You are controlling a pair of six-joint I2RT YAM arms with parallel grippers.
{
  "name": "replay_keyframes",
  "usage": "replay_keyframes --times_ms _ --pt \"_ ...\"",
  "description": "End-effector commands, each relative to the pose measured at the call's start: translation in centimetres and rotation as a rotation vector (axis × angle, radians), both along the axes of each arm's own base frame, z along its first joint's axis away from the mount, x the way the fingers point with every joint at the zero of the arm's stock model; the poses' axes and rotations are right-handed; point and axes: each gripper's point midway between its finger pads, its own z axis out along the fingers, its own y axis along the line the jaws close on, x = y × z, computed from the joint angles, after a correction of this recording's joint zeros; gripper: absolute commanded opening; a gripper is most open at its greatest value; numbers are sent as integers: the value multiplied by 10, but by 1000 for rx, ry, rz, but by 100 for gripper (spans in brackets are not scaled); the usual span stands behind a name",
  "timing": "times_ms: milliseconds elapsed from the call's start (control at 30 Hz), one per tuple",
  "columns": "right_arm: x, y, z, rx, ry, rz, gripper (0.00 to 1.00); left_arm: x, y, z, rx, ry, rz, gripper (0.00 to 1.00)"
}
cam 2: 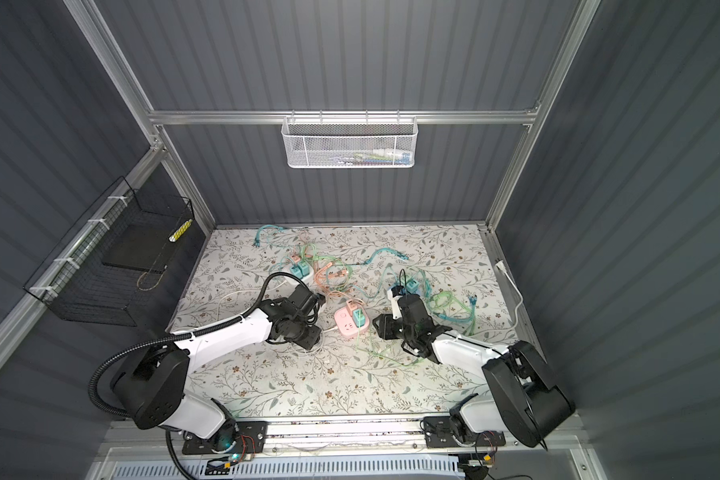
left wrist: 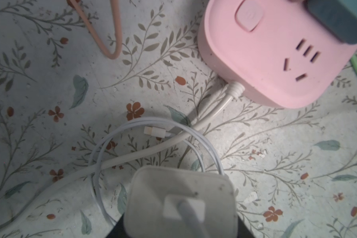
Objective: Pull the plug off the socket
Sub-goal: 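Lift the white charger away with the left gripper while the right gripper opens and withdraws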
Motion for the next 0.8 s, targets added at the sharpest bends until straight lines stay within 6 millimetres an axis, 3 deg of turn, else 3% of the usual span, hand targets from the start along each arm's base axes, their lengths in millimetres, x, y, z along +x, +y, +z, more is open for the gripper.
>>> replay_keyframes --times_ms 0,200,400,767 --pt "-1 3 6 1 -40 25 50 -2 -1 4 29 35 -56 23" --pt "-3 -6 17 -34 -102 27 54 -5 -1 4 78 105 -86 25" --pt "-8 -12 38 -22 -186 27 56 -13 -4 0 112 206 -111 35" --pt "-24 8 64 23 -285 132 59 -19 -7 -8 149 309 -134 52"
